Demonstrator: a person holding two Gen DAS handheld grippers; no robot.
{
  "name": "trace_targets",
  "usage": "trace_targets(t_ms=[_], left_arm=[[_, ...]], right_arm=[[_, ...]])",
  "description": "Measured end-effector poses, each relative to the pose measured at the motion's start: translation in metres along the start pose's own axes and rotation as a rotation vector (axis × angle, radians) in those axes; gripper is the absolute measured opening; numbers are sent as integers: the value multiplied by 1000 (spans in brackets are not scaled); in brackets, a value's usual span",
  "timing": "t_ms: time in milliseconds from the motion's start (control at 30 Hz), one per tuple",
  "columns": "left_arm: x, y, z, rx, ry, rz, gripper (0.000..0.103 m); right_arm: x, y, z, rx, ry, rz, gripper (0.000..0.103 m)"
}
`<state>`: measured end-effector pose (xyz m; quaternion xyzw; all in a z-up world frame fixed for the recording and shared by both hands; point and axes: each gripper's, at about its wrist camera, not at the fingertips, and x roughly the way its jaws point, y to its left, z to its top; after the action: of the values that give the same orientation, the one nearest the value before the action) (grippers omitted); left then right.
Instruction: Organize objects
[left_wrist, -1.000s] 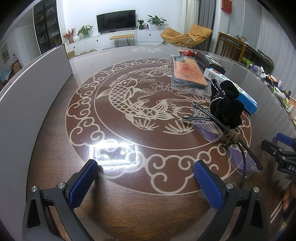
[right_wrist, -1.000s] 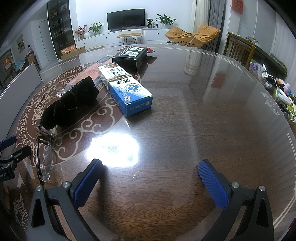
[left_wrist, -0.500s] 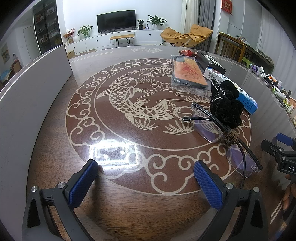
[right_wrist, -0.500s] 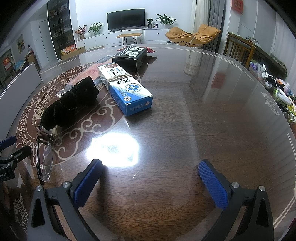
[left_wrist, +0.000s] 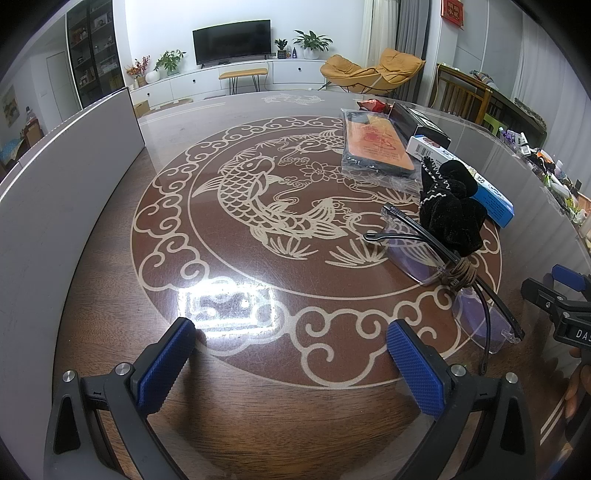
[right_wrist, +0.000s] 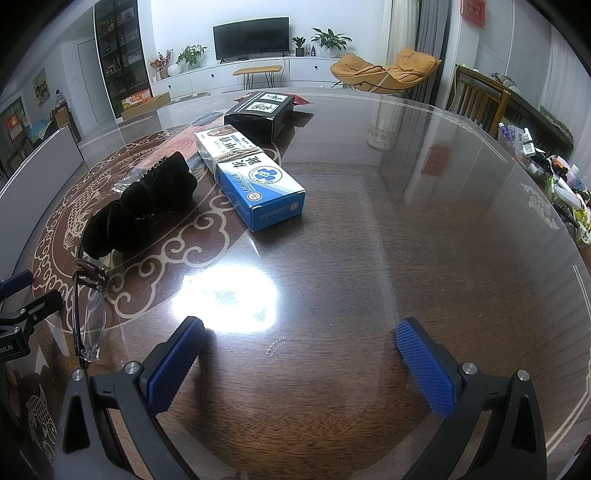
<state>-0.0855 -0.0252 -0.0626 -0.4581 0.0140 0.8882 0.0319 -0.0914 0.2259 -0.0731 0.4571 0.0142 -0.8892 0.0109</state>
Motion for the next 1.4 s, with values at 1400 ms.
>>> trace_targets(t_ms=[1400], left_arm=[[18,-48,29,-24,36,-30,103]], right_arm=[[0,0,0,0,0,0,103]])
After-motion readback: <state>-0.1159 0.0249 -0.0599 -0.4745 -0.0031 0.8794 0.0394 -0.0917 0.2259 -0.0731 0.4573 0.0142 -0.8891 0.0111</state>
